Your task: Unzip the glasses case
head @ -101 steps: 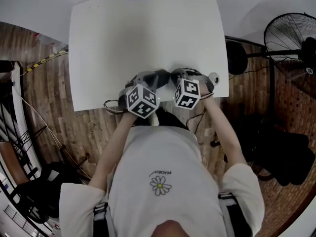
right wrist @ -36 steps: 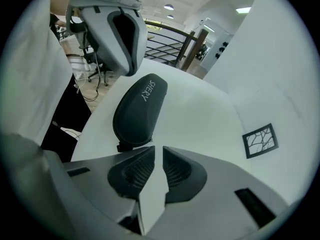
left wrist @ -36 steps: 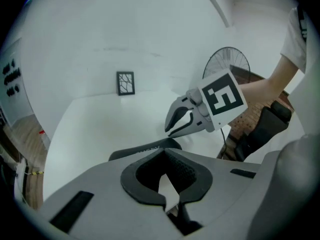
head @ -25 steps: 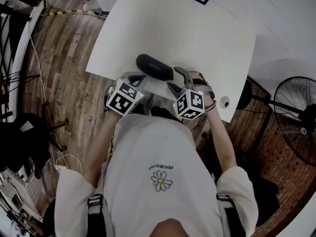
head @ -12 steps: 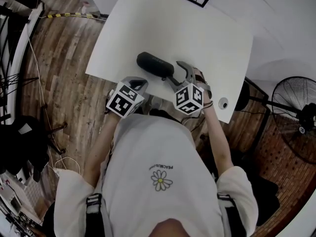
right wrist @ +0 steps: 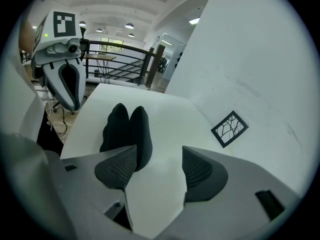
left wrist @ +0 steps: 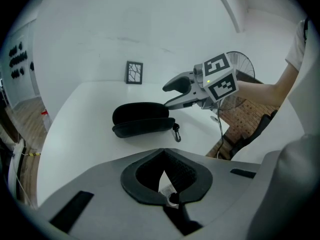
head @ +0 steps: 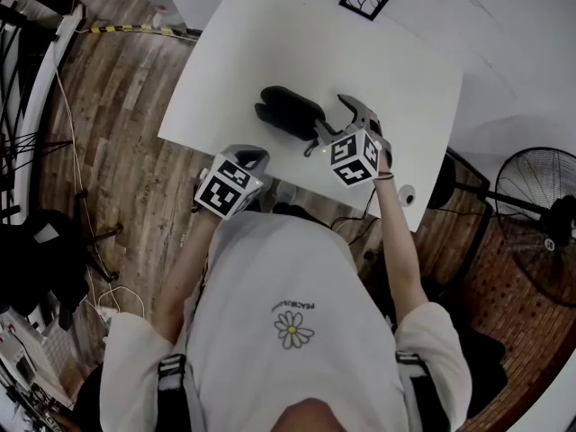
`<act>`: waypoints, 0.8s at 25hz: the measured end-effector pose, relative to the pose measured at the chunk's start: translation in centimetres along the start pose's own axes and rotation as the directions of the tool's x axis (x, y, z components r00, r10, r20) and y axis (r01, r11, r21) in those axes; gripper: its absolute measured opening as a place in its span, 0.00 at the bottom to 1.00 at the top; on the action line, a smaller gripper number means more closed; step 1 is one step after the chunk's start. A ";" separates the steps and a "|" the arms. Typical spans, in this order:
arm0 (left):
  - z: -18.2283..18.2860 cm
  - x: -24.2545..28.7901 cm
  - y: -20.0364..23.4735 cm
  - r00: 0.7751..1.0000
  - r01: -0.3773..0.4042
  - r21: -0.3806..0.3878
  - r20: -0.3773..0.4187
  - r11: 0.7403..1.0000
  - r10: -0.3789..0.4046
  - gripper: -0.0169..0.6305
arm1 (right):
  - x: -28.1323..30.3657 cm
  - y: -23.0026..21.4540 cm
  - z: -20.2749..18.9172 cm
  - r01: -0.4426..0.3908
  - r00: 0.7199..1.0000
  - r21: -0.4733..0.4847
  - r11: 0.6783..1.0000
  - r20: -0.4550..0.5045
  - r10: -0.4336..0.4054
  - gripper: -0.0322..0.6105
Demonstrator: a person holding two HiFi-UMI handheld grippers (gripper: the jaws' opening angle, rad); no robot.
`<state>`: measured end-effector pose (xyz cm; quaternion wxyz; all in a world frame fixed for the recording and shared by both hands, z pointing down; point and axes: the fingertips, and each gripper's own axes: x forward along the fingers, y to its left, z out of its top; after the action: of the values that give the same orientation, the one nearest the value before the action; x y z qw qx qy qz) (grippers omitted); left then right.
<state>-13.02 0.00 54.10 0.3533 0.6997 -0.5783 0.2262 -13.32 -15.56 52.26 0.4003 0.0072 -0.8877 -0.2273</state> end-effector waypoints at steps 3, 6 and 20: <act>0.3 -0.1 0.2 1.000 -0.009 0.000 0.017 1.000 0.009 0.04 | -0.5 0.2 0.2 -0.007 1.000 0.004 1.000 0.017 0.007 0.46; 0.8 -0.2 0.8 1.000 -0.011 0.032 0.016 0.999 0.011 0.04 | -1.6 0.2 1.1 0.000 0.999 0.028 1.000 0.038 -0.001 0.46; 24.3 -10.7 3.0 0.686 -0.256 0.039 0.712 0.966 0.153 0.04 | -16.9 -10.0 9.2 0.206 0.772 0.646 0.735 0.354 -0.528 0.46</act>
<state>-20.58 -11.69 31.27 0.0309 0.6860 -0.7267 0.0195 -10.11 -17.57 30.91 0.0705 0.2486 -0.9658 -0.0202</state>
